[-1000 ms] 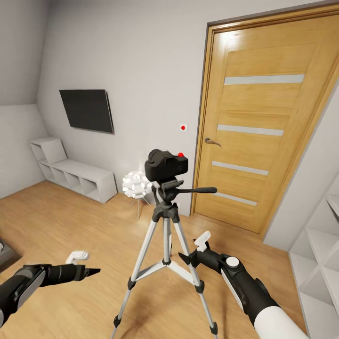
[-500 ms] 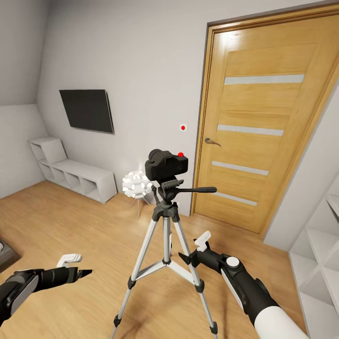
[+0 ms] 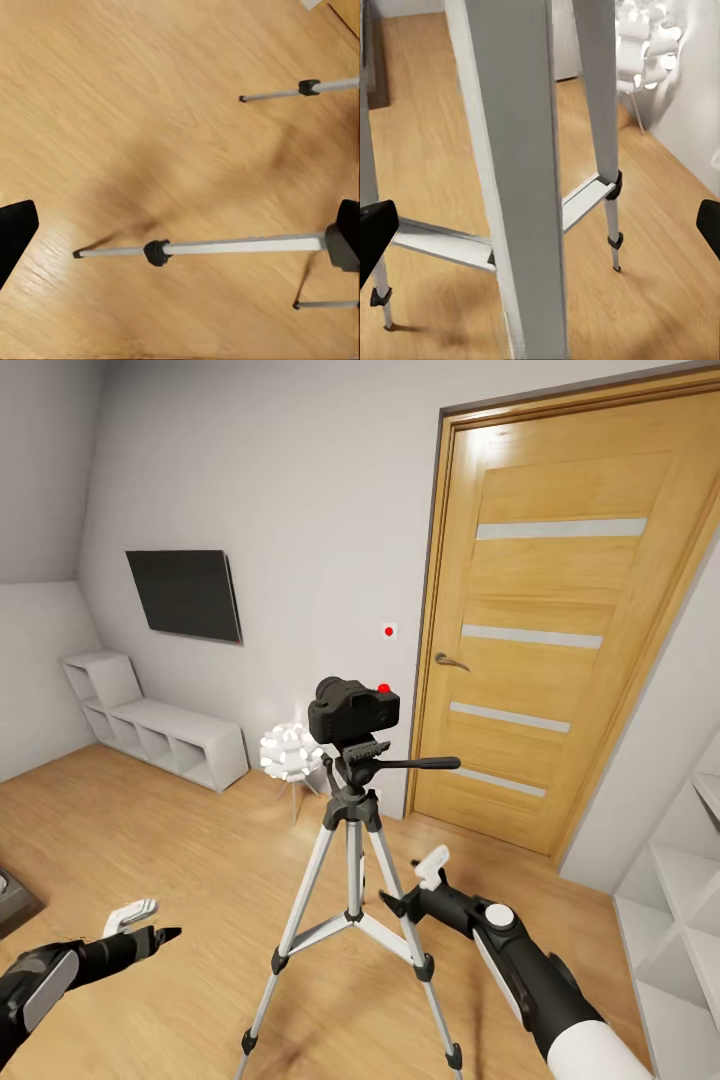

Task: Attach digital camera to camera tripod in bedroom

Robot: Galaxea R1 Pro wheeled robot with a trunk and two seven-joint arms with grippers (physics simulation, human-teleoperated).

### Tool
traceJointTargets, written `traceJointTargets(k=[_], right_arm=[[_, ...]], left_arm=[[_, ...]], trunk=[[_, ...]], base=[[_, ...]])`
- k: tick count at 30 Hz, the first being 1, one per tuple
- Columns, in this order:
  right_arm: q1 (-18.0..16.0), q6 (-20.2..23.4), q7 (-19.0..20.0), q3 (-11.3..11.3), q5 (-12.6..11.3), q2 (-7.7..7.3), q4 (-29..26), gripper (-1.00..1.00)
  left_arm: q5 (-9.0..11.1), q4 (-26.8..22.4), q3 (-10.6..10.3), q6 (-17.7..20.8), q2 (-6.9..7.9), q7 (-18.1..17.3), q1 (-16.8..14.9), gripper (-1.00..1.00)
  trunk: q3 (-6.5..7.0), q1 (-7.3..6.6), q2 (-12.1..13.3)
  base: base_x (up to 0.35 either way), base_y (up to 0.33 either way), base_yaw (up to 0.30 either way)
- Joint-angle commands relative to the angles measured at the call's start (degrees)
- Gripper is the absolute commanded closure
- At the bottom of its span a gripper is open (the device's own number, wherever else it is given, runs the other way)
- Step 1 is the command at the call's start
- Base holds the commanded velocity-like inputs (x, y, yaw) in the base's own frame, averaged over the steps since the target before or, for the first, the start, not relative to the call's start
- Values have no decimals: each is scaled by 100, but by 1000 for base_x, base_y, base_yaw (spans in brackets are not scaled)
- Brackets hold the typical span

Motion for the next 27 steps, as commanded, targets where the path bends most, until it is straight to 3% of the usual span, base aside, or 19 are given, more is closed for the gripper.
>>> traceJointTargets(k=[1,9,22,27], right_arm=[[51,32,23,5,31,-6,-101,-100],[269,75,65,5,37,-22,-547,-100],[353,341,78,3,30,-34,-717,-100],[597,384,82,-6,26,-48,-1103,-100]], left_arm=[[132,-9,54,83,1,62,45,-100],[453,12,333,188,-21,296,272,-100],[541,31,391,231,-33,353,319,-100],[549,48,395,236,-37,365,322,-100]], trunk=[[-13,4,-13],[-13,4,-13],[-13,4,-13],[-13,4,-13]], base=[[0,0,0],[0,0,0],[0,0,0],[0,0,0]])
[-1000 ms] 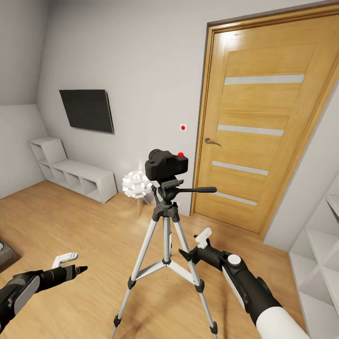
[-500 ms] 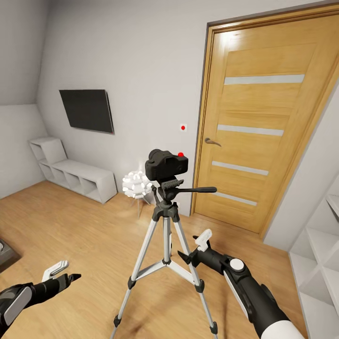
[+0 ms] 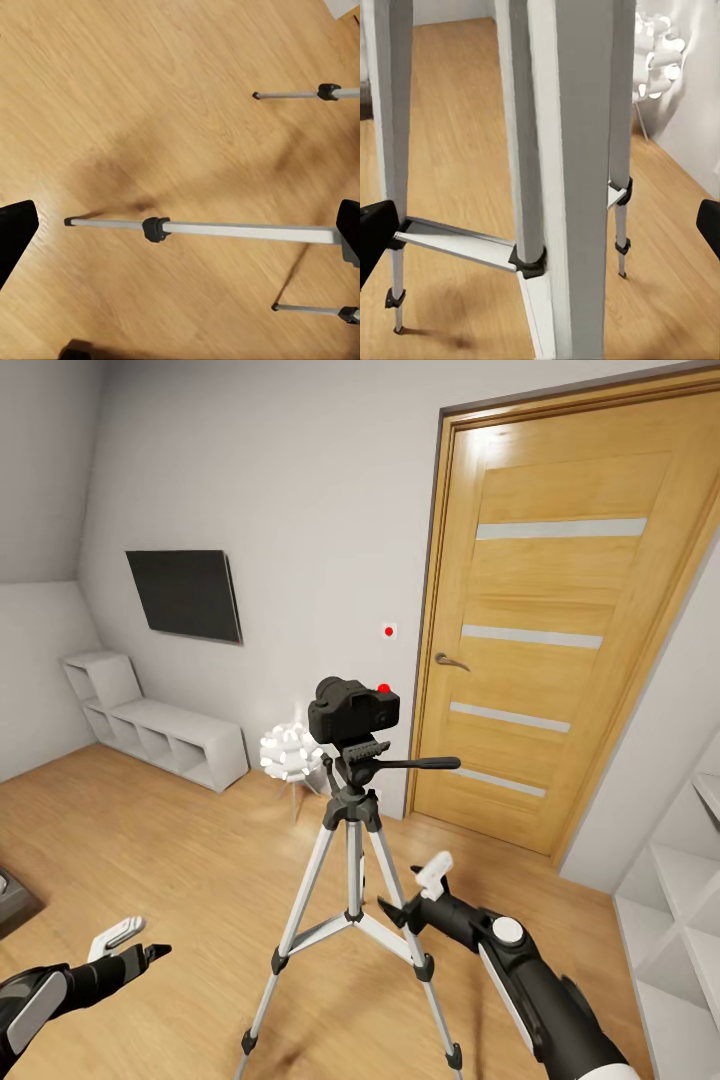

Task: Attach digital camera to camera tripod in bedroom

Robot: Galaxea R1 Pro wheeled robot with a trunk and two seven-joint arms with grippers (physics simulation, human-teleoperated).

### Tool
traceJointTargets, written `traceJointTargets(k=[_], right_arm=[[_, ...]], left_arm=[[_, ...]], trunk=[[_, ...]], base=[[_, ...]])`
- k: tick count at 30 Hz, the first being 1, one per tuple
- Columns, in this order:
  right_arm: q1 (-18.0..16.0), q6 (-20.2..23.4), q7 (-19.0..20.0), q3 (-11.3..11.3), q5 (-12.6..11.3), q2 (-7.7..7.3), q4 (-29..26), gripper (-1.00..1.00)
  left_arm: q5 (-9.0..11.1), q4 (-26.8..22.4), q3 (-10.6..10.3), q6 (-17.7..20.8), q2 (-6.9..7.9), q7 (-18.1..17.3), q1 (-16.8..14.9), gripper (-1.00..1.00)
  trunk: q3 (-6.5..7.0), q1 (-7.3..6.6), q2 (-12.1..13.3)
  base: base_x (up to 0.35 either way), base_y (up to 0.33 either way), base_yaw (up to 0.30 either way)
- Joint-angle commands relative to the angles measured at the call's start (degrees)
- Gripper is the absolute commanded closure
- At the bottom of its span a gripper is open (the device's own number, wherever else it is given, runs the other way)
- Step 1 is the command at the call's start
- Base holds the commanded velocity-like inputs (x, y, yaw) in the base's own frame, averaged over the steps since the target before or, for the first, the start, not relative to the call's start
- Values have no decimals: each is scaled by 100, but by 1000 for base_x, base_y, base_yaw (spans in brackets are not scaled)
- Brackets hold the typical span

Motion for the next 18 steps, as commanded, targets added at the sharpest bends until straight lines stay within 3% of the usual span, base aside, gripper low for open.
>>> traceJointTargets(k=[1,9,12,18], right_arm=[[-2,27,14,4,30,-3,-15,-100],[705,43,101,-50,22,-38,-1124,-100],[1270,50,399,-95,9,-178,-1974,-100],[1630,119,576,-257,-16,-294,-2547,-100]], left_arm=[[42,-3,-15,27,5,3,-5,-100],[45,98,-13,22,4,27,-4,-100],[49,193,-13,2,-2,36,-3,-100],[53,390,-17,-51,-33,39,-3,-100]], trunk=[[-13,4,-13],[-13,4,-13],[-13,4,-13],[-13,4,-13]], base=[[0,0,0],[0,0,0],[0,0,0],[0,0,0]])
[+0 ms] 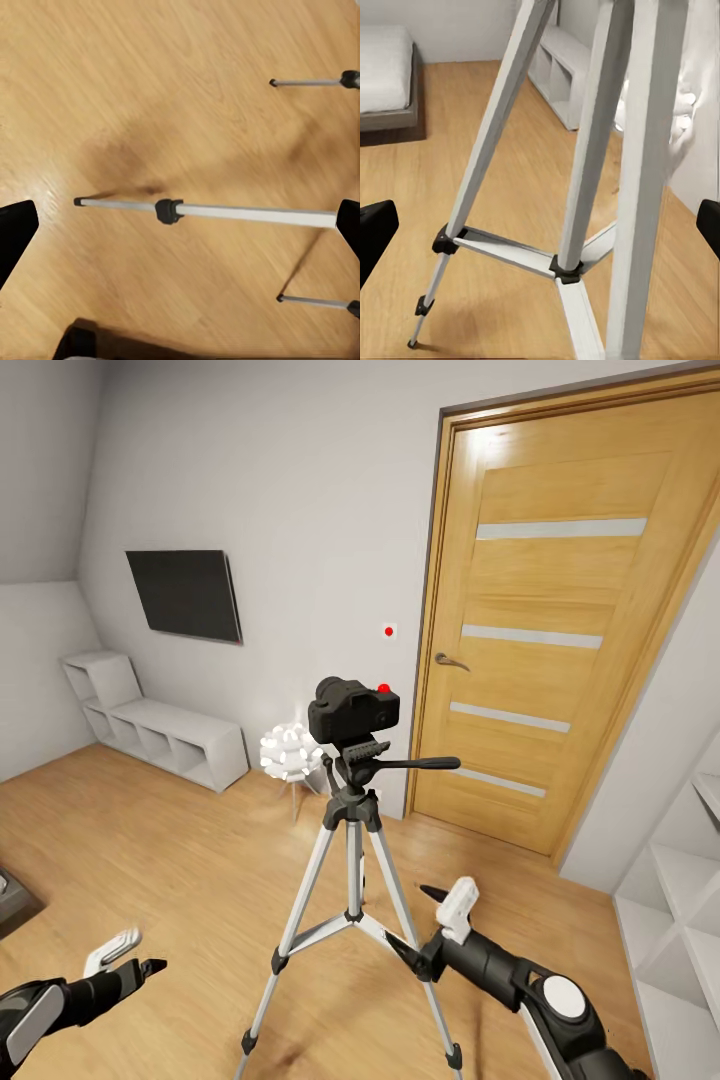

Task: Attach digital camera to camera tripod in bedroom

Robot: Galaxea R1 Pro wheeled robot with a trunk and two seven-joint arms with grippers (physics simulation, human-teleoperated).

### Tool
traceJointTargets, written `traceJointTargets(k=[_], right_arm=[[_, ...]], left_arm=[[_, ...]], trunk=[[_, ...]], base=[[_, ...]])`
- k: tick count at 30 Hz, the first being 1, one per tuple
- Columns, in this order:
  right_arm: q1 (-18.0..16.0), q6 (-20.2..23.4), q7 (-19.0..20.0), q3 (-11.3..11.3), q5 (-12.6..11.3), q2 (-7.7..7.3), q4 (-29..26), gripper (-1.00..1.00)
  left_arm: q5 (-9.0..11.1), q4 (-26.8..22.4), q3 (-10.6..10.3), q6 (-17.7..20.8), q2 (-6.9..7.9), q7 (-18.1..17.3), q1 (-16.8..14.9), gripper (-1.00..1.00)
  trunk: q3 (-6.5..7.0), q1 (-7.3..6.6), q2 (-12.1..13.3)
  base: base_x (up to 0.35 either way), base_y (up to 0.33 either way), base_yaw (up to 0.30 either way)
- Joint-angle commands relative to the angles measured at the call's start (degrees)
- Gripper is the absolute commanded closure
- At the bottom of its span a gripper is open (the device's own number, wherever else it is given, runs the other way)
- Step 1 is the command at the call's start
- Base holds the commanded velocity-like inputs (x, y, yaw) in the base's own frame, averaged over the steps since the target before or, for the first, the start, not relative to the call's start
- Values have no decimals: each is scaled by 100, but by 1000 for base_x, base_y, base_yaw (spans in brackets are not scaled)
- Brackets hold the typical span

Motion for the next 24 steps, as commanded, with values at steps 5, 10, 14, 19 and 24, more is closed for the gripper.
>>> traceJointTargets(k=[5,10,14,19,24], right_arm=[[242,122,81,-447,20,-43,-259,-100],[358,293,137,-1512,0,-52,-358,-100],[371,394,148,-1913,0,-51,-356,-100],[387,550,145,-2479,-10,-37,-281,-100],[399,635,104,-3034,9,-23,74,-100]], left_arm=[[33,244,-17,-135,-62,3,-2,-100],[29,518,-19,-332,-102,3,13,-100],[31,594,-21,-381,-112,4,16,-100],[26,696,-26,-435,-174,0,26,-100],[16,745,-32,-460,-297,-14,80,-100]], trunk=[[-13,4,-13],[-13,4,-13],[-13,4,-13],[-13,4,-13],[-13,4,-13]], base=[[0,0,0],[0,0,0],[0,0,0],[0,0,0],[0,0,0]])
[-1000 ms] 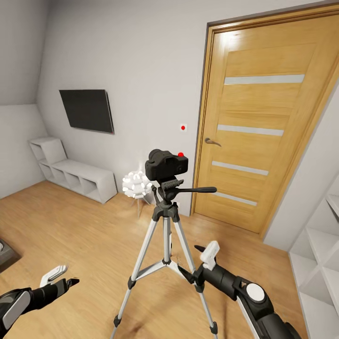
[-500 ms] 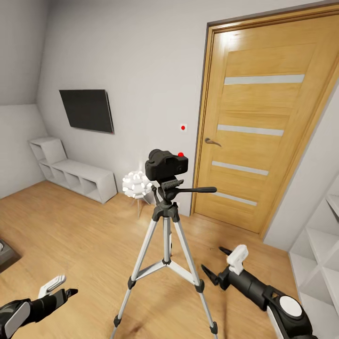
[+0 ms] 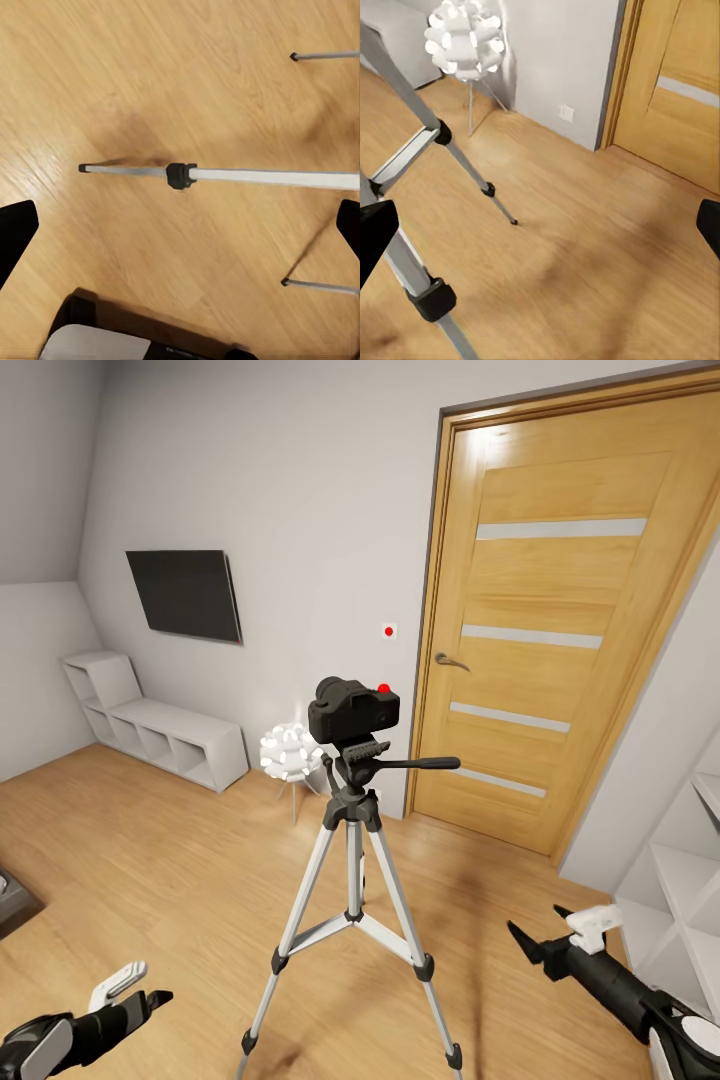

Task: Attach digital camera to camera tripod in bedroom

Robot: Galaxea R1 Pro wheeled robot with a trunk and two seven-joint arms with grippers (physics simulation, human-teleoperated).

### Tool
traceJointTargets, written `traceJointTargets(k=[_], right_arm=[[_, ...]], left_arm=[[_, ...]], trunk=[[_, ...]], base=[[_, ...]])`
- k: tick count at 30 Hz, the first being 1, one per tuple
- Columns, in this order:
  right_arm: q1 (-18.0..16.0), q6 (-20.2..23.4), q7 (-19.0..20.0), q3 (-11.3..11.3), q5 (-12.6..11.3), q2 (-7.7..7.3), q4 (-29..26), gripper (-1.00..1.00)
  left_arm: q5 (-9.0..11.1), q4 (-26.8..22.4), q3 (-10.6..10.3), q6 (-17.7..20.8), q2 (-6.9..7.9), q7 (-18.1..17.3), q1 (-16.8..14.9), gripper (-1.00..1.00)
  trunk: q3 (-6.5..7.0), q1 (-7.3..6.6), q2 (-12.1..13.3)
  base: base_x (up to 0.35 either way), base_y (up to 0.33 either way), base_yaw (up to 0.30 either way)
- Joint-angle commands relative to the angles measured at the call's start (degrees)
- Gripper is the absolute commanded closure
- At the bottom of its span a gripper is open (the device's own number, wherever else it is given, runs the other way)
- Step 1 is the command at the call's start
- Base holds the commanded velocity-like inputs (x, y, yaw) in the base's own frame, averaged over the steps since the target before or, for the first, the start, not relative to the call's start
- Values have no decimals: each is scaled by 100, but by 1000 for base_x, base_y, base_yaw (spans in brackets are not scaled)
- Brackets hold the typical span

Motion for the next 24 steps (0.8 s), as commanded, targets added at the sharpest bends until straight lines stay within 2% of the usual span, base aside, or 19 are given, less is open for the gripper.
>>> traceJointTargets(k=[1,2,4,5,8,9,10,17,22,24], right_arm=[[-8,34,31,-120,43,-5,144,-100],[-104,52,-32,-523,81,-61,1495,-100],[-126,50,-113,-556,109,-74,1771,-100],[-152,43,-380,-595,258,-120,2455,-100],[-157,38,-438,-602,343,-139,2691,-100],[-171,38,-514,-612,569,-172,3198,-100],[-177,24,-529,-613,621,-179,3388,-100],[-183,32,-546,-609,675,-187,3695,-100],[-193,52,-598,-613,895,-191,4046,-100],[-261,92,-782,-617,1032,-200,4316,-100]], left_arm=[[42,1,-18,28,-30,2,9,-100],[44,24,-14,-15,-169,13,188,-100],[47,26,-10,-52,-181,14,247,-100],[51,28,-6,-194,-199,16,390,-100],[50,37,-5,-244,-204,16,426,-100],[54,147,-4,-330,-210,16,474,-100],[55,211,-4,-373,-211,16,478,-100],[58,321,-4,-463,-213,16,489,-100],[61,458,-4,-532,-231,16,490,-100],[59,555,-4,-678,-248,19,490,-100]], trunk=[[-13,4,-13],[-13,4,-13],[-13,4,-13],[-13,4,-13],[-13,4,-13],[-13,4,-13],[-13,4,-13],[-13,4,-13],[-13,4,-13],[-13,4,-13]], base=[[0,0,0],[0,0,0],[0,0,0],[0,0,0],[0,0,0],[0,0,0],[0,0,0],[0,0,0],[0,0,0],[0,0,0]])
